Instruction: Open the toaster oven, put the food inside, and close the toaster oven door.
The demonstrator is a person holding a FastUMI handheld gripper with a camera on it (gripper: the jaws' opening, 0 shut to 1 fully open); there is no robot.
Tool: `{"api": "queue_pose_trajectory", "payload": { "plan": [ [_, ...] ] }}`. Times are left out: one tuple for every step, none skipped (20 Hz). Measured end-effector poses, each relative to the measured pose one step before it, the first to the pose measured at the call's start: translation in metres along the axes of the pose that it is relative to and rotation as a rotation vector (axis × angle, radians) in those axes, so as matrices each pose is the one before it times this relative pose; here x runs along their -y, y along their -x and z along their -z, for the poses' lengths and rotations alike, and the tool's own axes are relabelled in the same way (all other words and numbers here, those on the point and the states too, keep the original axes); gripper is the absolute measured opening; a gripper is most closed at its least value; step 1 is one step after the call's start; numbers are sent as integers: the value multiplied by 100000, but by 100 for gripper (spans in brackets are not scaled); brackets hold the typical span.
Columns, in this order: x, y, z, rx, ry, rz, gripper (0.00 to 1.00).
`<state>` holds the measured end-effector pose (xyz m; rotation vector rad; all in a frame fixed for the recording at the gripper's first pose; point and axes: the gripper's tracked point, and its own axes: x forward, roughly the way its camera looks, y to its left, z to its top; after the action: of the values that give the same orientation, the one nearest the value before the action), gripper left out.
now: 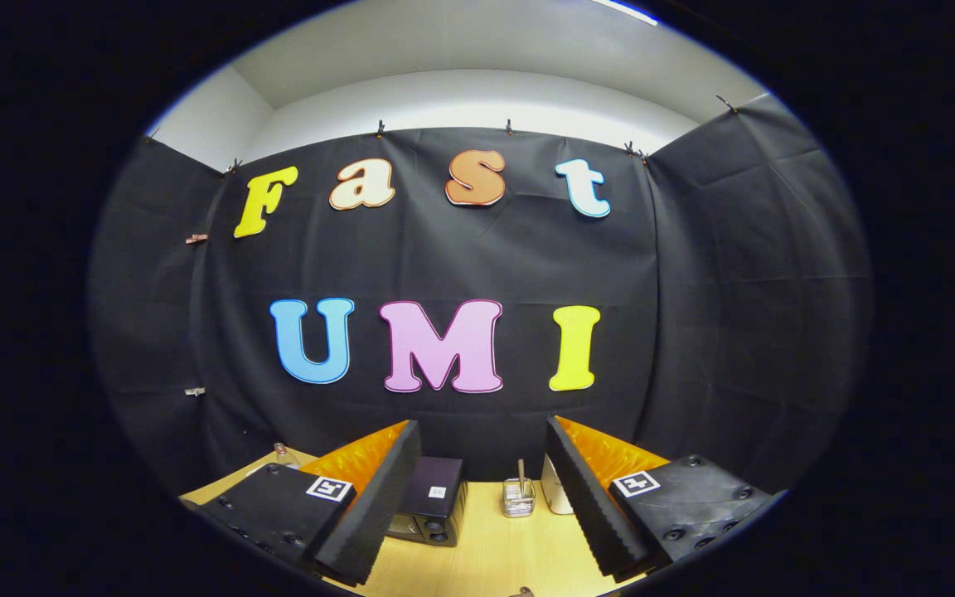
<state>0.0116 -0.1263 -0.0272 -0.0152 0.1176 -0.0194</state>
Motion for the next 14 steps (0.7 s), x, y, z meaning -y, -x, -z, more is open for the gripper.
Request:
{"api": "queue_pose_trajectory", "payload": {
  "plan": [
    [-217,-13,-47,205,144,146,98],
    [-153,-87,-112,171,34,251,98],
    [17,9,-113,315,9,389,98],
    [49,-71,12,-16,-84,394,98],
    [-117,31,5,-71,-436,-457,98],
    [-230,-43,2,-62,-637,-700,98],
    [-35,-41,72,-288,-531,-207,98],
    [187,-63,114,-514,115,476,98],
    [327,42,340,-621,606,810,98],
    [117,-105,28,-24,718,481,98],
    [-91,73,-100,-94,233,-65,98],
    [-252,15,-94,63,-500,-507,98],
    [-207,108,-201,293,-392,-536,98],
    [-77,-70,-126,125,-30,5,98]
  ]
}}
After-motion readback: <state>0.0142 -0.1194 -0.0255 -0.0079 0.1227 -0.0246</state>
